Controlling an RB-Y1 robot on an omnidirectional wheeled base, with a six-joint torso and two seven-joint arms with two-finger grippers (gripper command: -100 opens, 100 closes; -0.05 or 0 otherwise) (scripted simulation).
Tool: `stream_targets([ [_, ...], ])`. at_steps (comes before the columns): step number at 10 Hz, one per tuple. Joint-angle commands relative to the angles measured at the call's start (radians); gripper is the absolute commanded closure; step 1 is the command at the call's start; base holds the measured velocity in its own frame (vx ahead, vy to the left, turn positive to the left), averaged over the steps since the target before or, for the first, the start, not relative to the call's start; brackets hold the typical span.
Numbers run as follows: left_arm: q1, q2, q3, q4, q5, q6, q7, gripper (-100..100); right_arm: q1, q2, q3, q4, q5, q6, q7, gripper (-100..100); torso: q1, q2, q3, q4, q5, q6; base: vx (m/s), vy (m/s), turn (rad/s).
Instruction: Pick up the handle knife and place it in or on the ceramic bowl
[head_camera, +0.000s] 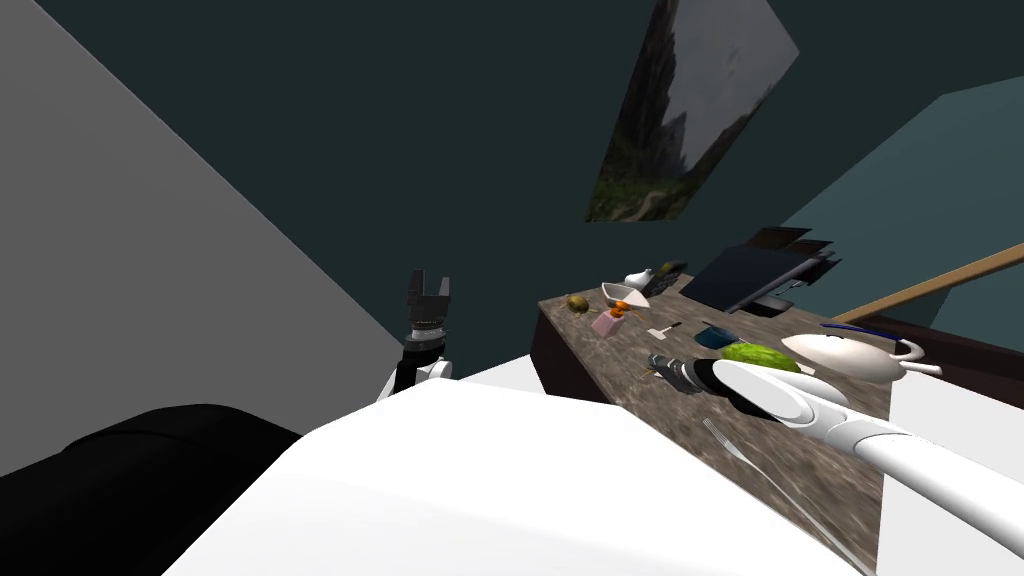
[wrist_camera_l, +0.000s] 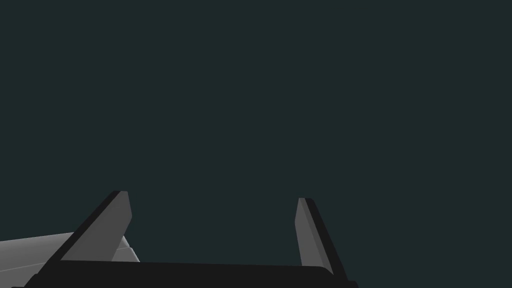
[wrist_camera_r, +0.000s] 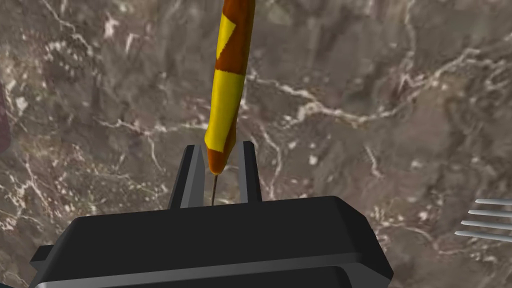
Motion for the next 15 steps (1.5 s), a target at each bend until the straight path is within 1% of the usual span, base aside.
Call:
stream_targets([
  [1, 0.000, 0.000, 0.000, 0.000, 0.000, 0.000, 0.000, 0, -0.005, -0.030, -0.018, -0.022, -0.019, -0.032, -0.012, 100, 0.000, 0.000, 0.000, 0.000, 0.000, 0.000, -0.044, 0.006, -0.047],
  [2, 0.000, 0.000, 0.000, 0.000, 0.000, 0.000, 0.000, 0, -0.003, -0.014, -0.008, -0.009, -0.011, -0.013, -0.002, 100, 0.001, 0.002, 0.001, 0.001, 0.001, 0.000, -0.026, 0.003, -0.013],
  [3, 0.000, 0.000, 0.000, 0.000, 0.000, 0.000, 0.000, 0, -0.004, -0.016, -0.010, -0.010, -0.013, -0.017, -0.003, 0, 0.001, 0.002, 0.001, 0.000, 0.000, 0.000, 0.000, 0.000, 0.000],
  [4, 0.000, 0.000, 0.000, 0.000, 0.000, 0.000, 0.000, 0, 0.013, -0.046, -0.032, 0.024, -0.014, 0.011, -0.032, 100, 0.000, 0.001, 0.001, 0.000, 0.000, 0.000, -0.020, -0.002, 0.199],
  [7, 0.000, 0.000, 0.000, 0.000, 0.000, 0.000, 0.000, 0, 0.045, -0.071, -0.050, 0.068, -0.018, 0.046, -0.071, 100, -0.002, 0.000, 0.000, 0.001, 0.001, 0.000, -0.014, -0.015, 0.137],
  [8, 0.000, 0.000, 0.000, 0.000, 0.000, 0.000, 0.000, 0, 0.045, -0.071, -0.050, 0.068, -0.018, 0.046, -0.071, 100, -0.001, 0.000, 0.000, 0.000, 0.000, 0.000, -0.003, -0.004, 0.037],
  [9, 0.000, 0.000, 0.000, 0.000, 0.000, 0.000, 0.000, 0, 0.059, -0.080, -0.056, 0.085, -0.019, 0.061, -0.087, 100, -0.001, 0.000, 0.000, 0.000, 0.000, 0.001, -0.001, 0.002, 0.093],
  [12, 0.000, 0.000, 0.000, 0.000, 0.000, 0.000, 0.000, 0, 0.105, -0.106, -0.075, 0.147, -0.024, 0.113, -0.142, 100, 0.000, -0.001, 0.000, 0.000, 0.000, 0.000, 0.005, -0.003, 0.183],
  [15, 0.000, 0.000, 0.000, 0.000, 0.000, 0.000, 0.000, 0, 0.157, -0.129, -0.094, 0.218, -0.028, 0.175, -0.202, 100, -0.001, -0.003, -0.001, 0.000, 0.000, -0.001, 0.028, -0.004, 0.234],
])
